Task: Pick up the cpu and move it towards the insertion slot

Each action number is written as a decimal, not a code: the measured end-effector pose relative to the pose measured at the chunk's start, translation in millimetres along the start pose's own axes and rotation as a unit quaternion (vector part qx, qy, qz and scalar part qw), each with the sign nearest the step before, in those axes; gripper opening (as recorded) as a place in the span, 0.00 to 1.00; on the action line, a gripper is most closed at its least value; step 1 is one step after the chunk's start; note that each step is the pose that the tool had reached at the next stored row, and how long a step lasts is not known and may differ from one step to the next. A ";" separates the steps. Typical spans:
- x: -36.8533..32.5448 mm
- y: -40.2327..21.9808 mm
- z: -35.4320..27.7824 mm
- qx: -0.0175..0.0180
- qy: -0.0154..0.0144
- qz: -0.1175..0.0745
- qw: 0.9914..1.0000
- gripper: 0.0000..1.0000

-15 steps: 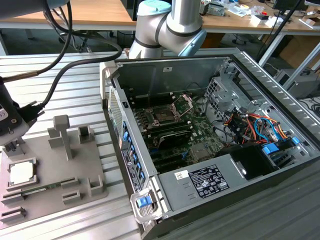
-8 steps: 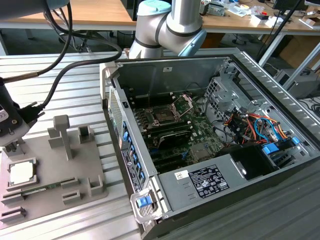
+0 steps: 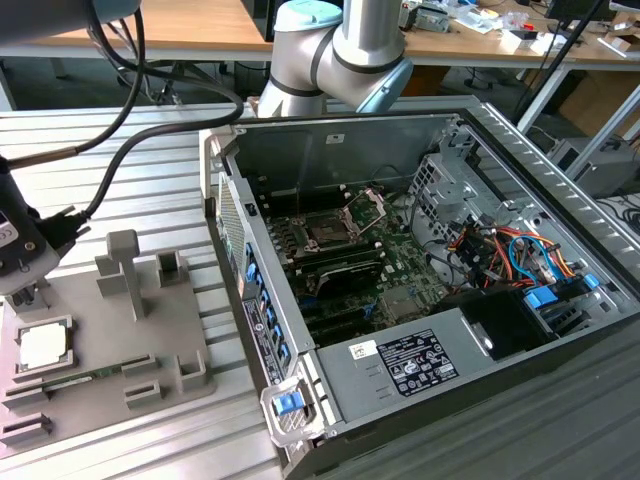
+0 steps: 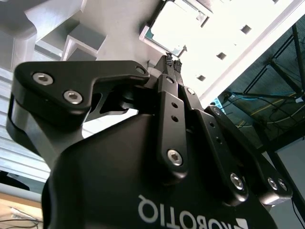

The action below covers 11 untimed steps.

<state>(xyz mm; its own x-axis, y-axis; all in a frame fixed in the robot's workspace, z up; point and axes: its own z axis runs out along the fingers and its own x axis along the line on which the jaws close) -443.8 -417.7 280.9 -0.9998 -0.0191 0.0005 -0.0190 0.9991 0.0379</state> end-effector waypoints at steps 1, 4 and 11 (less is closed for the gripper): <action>0.0 0.0 0.2 0.000 0.000 0.000 1.000 0.11; 0.0 -0.1 1.6 0.000 0.000 0.000 1.000 0.11; 0.0 -0.2 2.9 0.000 0.000 0.000 1.000 0.11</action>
<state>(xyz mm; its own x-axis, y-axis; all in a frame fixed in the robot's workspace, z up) -443.8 -417.8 277.9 -0.9998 -0.0191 0.0005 -0.0191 0.9991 0.0379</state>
